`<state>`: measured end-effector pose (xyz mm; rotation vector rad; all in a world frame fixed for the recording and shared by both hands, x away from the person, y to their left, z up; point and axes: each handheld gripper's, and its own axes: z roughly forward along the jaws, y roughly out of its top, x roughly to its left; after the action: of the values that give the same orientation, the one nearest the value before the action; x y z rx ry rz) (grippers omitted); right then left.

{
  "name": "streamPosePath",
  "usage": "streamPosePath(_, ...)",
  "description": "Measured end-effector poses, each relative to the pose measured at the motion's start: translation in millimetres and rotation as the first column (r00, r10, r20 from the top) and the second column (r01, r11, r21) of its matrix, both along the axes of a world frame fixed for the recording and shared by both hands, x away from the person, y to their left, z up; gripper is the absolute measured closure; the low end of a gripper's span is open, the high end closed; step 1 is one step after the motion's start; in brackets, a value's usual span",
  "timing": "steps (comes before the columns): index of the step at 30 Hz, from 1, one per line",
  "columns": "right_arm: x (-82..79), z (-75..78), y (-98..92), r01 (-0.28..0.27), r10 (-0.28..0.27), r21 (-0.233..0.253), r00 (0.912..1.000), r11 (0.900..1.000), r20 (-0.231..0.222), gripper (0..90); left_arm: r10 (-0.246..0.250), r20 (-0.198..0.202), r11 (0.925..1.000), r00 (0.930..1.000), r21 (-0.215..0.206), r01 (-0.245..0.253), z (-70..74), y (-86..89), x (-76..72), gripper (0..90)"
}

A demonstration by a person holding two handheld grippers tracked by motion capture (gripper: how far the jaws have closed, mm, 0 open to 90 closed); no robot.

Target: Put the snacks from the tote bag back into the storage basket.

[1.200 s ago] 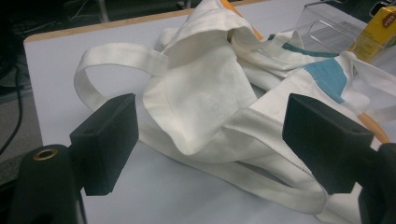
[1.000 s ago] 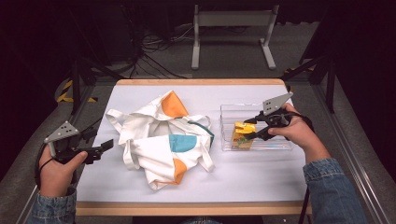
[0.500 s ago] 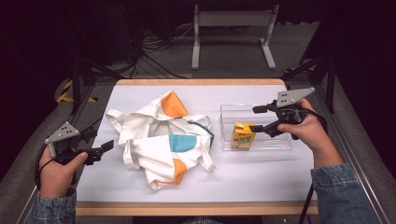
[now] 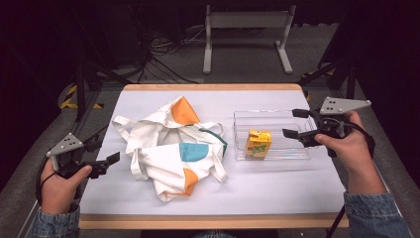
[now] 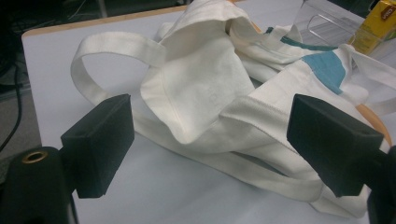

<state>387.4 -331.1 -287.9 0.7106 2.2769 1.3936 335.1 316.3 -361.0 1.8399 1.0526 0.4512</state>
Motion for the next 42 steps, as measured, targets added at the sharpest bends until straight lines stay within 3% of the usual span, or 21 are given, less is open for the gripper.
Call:
streamPosePath(6,-17.9,-3.9,-14.6,0.089,-0.09,0.012,0.9959,0.996,0.013,18.6,0.009,0.001,0.9999,1.0,-0.005,-0.009,-3.3,1.2,-4.1,14.1)
streamPosePath(11,-29.0,-16.8,-25.4,0.152,-0.152,0.01,0.9884,0.988,0.002,16.7,0.012,0.001,0.9999,0.9999,-0.004,-0.012,-10.2,0.7,-8.2,13.0)
streamPosePath(13,-32.0,-21.7,-29.0,0.179,-0.179,0.015,0.9838,0.984,-0.009,16.7,0.009,0.003,1.0,1.0,-0.001,-0.009,-11.0,1.0,-8.7,12.8)
streamPosePath(15,-36.9,-29.6,-34.2,0.228,-0.228,0.025,0.9736,0.973,-0.011,14.2,0.013,0.006,0.9999,0.9999,-0.009,-0.013,-12.7,1.1,-10.0,12.7)
streamPosePath(17,-40.6,-37.6,-37.9,0.254,-0.253,0.055,0.9673,0.966,-0.011,12.4,0.018,0.006,0.9998,0.9998,-0.009,-0.018,-14.6,1.7,-11.2,12.4)
streamPosePath(19,-41.8,-46.9,-40.7,0.272,-0.272,0.087,0.9621,0.958,-0.01,11.2,0.022,0.008,0.9997,0.9997,-0.012,-0.022,-18.3,2.5,-12.2,12.3)
streamPosePath(22,-42.4,-58.8,-42.3,0.272,-0.27,0.077,0.9623,0.959,-0.034,9.0,0.029,0.002,0.9994,0.9996,-0.018,-0.029,-24.1,3.6,-12.8,11.8)
streamPosePath(27,-46.7,-70.7,-46.3,0.282,-0.28,0.071,0.9593,0.957,-0.034,6.5,0.032,-0.01,0.9991,0.9994,-0.026,-0.032,-33.2,4.0,-11.9,10.9)
streamPosePath(30,-49.5,-83.6,-48.8,0.314,-0.31,0.101,0.9492,0.944,-0.054,6.0,0.02,-0.015,0.9995,0.9997,-0.024,-0.02,-35.1,7.6,-11.7,10.2)
streamPosePath(32,-51.9,-98.3,-49.3,0.314,-0.307,0.083,0.9477,0.946,-0.088,5.7,0.03,-0.012,0.999,0.9995,-0.032,-0.03,-36.4,10.9,-11.8,9.7)
streamPosePath(35,-53.3,-103.4,-50.5,0.319,-0.312,0.072,0.9452,0.945,-0.096,5.5,0.037,-0.013,0.9984,0.9992,-0.041,-0.038,-42.3,12.8,-12.3,9.4)
streamPosePath(38,-54.6,-106.6,-53.3,0.347,-0.344,0.023,0.9345,0.938,-0.093,5.7,0.036,-0.023,0.9984,0.9991,-0.043,-0.037,-47.7,13.4,-10.6,8.9)
streamPosePath(42,-54.3,-110.2,-57.2,0.38,-0.376,0.005,0.9171,0.925,-0.132,5.6,0.034,-0.018,0.9981,0.9993,-0.051,-0.035,-49.2,12.9,-9.2,7.9)
